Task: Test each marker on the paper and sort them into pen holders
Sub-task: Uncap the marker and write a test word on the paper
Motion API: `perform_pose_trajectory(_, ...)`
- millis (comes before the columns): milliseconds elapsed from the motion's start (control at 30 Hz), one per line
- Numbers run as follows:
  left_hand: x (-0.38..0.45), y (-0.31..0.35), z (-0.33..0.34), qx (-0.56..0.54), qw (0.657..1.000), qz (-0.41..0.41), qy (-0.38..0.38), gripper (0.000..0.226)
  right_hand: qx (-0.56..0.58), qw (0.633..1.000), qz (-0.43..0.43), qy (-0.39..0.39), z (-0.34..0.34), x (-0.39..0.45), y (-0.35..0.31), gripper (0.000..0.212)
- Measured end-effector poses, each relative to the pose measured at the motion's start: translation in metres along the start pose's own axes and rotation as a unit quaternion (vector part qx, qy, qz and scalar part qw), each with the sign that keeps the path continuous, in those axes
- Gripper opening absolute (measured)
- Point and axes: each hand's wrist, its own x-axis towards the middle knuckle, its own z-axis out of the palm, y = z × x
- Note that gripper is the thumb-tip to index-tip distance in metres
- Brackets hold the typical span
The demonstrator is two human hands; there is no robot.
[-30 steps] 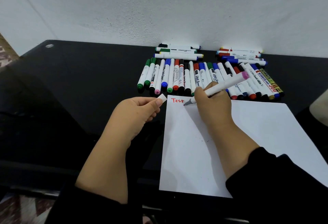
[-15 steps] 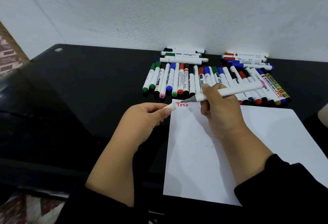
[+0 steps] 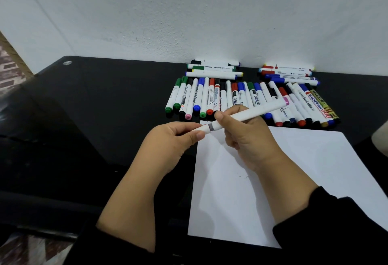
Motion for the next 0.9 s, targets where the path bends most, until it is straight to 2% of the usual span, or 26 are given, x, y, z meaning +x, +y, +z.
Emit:
perform_pose_trajectory(200,0.000,0.001,0.001,0.015,1.000,0.000,0.001,0.008,0.068,0.997,0.027,-0.038,-0.002,0.000,0.000,0.029)
perform_pose_trajectory(267,0.000,0.002,0.002,0.013,1.000,0.005,0.001,0.014,0.086,0.994,0.041,-0.054,-0.002,0.001,0.001,0.030)
perform_pose_trajectory(500,0.001,0.005,0.005,0.030,1.000,-0.006,-0.004,0.013,0.091,0.989,0.060,-0.100,-0.007,0.002,0.001,0.020)
perform_pose_trajectory(633,0.002,0.004,0.008,0.030,0.999,0.000,0.014,0.014,0.112,0.986,0.069,-0.107,-0.007,0.003,0.003,0.020)
perform_pose_trajectory(900,0.002,-0.002,0.013,0.018,1.000,0.008,0.018,0.014,0.087,0.988,0.063,-0.109,-0.007,0.001,0.003,0.022)
